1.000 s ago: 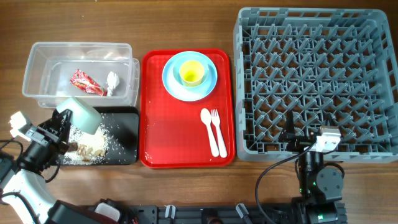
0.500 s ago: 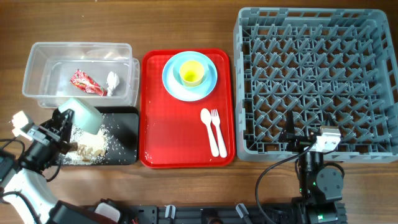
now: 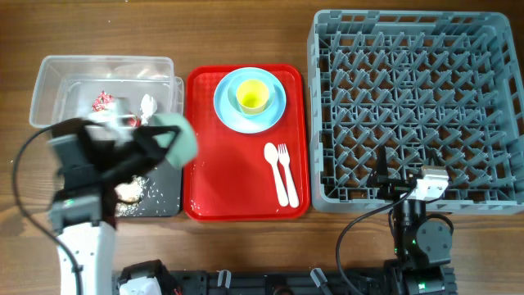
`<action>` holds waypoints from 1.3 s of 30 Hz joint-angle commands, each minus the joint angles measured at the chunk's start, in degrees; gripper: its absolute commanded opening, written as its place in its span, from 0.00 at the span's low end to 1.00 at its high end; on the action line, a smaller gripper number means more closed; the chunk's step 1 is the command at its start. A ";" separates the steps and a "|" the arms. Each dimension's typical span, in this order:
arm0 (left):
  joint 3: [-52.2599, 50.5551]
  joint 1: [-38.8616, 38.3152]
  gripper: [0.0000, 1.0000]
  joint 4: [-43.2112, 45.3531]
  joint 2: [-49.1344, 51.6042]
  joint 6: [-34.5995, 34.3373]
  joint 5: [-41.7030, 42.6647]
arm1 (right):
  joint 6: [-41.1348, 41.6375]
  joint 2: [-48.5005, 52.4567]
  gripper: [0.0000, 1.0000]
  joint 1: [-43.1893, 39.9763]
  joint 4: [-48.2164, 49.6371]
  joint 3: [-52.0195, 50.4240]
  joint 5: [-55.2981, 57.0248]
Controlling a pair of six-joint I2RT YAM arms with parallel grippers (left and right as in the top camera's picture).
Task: Sort waste into correct bins and load items into the dishwasher rack
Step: 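Carry the emptied green bowl back and set it on the red tray, then release the green bowl and raise the left gripper away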
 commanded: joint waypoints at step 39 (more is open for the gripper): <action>10.45 -39.39 0.70 1.95 21.90 -5.40 -48.54 | 0.68 -0.26 1.00 0.24 0.33 -0.07 0.96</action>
